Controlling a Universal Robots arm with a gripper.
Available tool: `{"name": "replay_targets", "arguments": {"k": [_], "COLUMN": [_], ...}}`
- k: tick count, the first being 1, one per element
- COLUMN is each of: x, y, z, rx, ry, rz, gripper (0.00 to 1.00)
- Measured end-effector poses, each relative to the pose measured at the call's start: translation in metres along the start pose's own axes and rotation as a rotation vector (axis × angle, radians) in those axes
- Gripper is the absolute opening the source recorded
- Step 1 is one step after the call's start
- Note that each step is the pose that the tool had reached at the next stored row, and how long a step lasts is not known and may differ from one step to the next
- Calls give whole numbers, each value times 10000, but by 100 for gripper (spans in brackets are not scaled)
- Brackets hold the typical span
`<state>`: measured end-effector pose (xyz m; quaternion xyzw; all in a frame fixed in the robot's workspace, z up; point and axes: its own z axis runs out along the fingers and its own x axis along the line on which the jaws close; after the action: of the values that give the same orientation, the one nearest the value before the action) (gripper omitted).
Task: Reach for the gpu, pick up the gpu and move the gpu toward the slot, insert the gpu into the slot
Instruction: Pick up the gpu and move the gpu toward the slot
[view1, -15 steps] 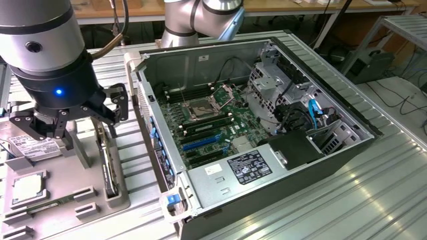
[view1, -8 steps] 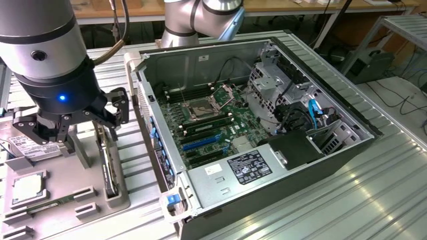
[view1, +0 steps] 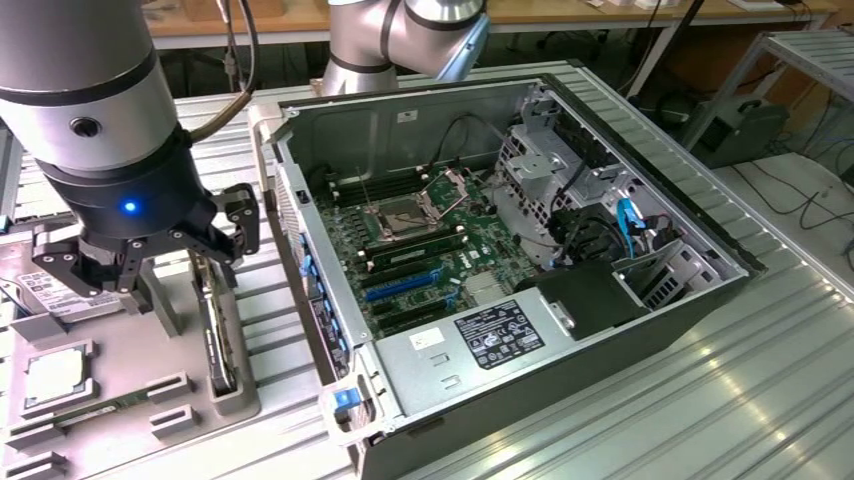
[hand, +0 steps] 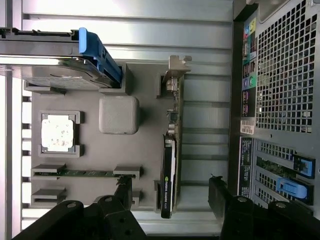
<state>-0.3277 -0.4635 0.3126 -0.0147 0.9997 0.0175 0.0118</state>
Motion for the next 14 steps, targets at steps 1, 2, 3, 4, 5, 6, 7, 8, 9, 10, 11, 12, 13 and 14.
{"name": "replay_targets", "arguments": {"k": [1, 2, 3, 4, 5, 6, 7, 8, 9, 10, 11, 12, 13, 14], "x": [0, 0, 1, 1, 1, 2, 2, 2, 2, 3, 3, 3, 3, 3], "y": [-1, -3, -4, -5, -7, -8, -10, -13, -15, -17, -18, -19, -20, -22], "z": [10, 19, 28, 37, 46, 55, 66, 77, 89, 97, 108, 116, 125, 133], "rx": [0, 0, 0, 0, 0, 0, 0, 0, -1, -1, -1, -2, -1, -2], "ry": [0, 1, 1, 1, 1, 1, 2, 2, 2, 3, 3, 2, 3, 3], "rz": [-7, -12, -18, -24, -29, -35, -41, -50, -59, -66, -76, -83, -91, -98], "gripper": [72, 72, 72, 72, 72, 72, 72, 72, 72, 72, 72, 72, 72, 72]}}
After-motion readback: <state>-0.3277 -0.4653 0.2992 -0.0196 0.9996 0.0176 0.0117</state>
